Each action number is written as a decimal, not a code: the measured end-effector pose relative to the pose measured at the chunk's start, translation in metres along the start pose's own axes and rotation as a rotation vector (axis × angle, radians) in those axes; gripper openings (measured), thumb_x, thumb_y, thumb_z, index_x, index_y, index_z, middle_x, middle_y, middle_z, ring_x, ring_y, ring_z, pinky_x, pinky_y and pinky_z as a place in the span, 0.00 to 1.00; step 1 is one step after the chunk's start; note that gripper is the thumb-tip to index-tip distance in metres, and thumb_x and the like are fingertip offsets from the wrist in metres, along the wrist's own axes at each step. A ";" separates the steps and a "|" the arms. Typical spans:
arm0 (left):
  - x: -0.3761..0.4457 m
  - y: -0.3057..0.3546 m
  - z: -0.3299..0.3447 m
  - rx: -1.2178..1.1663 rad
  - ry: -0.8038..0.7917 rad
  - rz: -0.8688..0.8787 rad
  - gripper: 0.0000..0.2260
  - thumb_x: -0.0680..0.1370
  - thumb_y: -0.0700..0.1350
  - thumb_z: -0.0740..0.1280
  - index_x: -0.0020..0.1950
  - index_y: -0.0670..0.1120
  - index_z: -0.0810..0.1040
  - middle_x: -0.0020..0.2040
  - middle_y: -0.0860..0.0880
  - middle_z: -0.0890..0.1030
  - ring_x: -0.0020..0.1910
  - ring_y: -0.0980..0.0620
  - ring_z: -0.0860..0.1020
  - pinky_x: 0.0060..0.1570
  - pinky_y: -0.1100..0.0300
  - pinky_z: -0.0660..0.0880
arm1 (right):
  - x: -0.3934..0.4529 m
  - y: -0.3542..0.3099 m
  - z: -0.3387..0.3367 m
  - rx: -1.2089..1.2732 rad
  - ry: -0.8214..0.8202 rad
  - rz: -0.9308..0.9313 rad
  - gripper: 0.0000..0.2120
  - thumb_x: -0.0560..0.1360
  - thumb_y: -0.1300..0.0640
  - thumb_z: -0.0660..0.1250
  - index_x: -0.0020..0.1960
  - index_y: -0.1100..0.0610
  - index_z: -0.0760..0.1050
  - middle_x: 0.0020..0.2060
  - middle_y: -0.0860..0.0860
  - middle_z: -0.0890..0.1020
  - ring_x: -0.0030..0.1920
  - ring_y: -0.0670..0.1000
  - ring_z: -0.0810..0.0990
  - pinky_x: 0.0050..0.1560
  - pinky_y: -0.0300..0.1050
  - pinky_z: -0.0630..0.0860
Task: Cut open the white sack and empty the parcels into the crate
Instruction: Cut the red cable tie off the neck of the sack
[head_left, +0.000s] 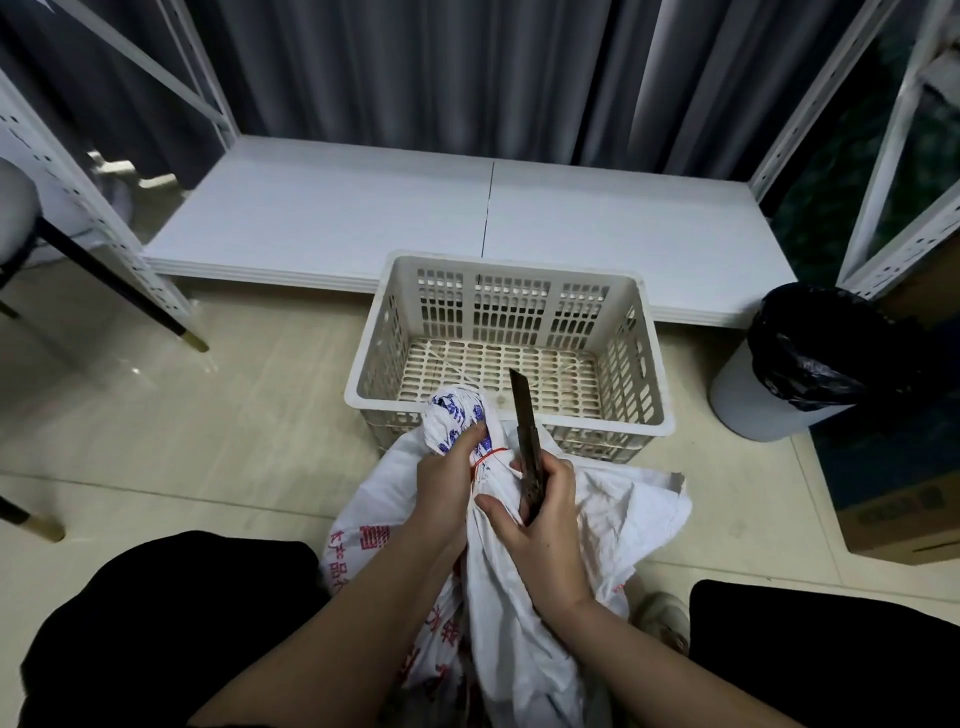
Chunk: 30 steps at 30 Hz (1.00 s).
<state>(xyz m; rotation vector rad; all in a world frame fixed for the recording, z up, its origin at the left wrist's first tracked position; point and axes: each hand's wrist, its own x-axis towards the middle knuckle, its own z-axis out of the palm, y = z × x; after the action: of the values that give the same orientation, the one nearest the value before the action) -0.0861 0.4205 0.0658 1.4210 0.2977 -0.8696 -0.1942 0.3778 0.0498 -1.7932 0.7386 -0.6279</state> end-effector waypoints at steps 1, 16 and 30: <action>0.000 -0.001 0.000 -0.028 -0.011 -0.016 0.13 0.70 0.48 0.71 0.47 0.39 0.84 0.46 0.39 0.85 0.46 0.41 0.83 0.55 0.46 0.77 | -0.001 0.001 0.001 -0.015 -0.006 -0.008 0.28 0.69 0.58 0.76 0.59 0.42 0.62 0.55 0.44 0.70 0.56 0.35 0.72 0.54 0.26 0.69; -0.005 -0.005 0.008 0.036 0.140 0.085 0.15 0.72 0.52 0.66 0.43 0.41 0.83 0.39 0.44 0.85 0.41 0.45 0.83 0.39 0.57 0.76 | -0.002 -0.075 -0.042 0.417 -0.222 0.278 0.08 0.81 0.58 0.57 0.50 0.60 0.73 0.26 0.50 0.75 0.21 0.46 0.68 0.20 0.37 0.66; -0.008 -0.004 0.004 -0.074 0.079 0.006 0.21 0.67 0.53 0.68 0.53 0.40 0.81 0.47 0.41 0.85 0.45 0.43 0.83 0.35 0.58 0.75 | -0.022 -0.037 -0.061 0.238 -0.475 0.586 0.03 0.80 0.62 0.56 0.47 0.61 0.64 0.38 0.55 0.82 0.22 0.49 0.63 0.20 0.34 0.57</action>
<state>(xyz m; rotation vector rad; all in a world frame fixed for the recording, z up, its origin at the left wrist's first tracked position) -0.0951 0.4197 0.0689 1.3891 0.3813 -0.7905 -0.2455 0.3656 0.1021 -1.3356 0.7680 0.0998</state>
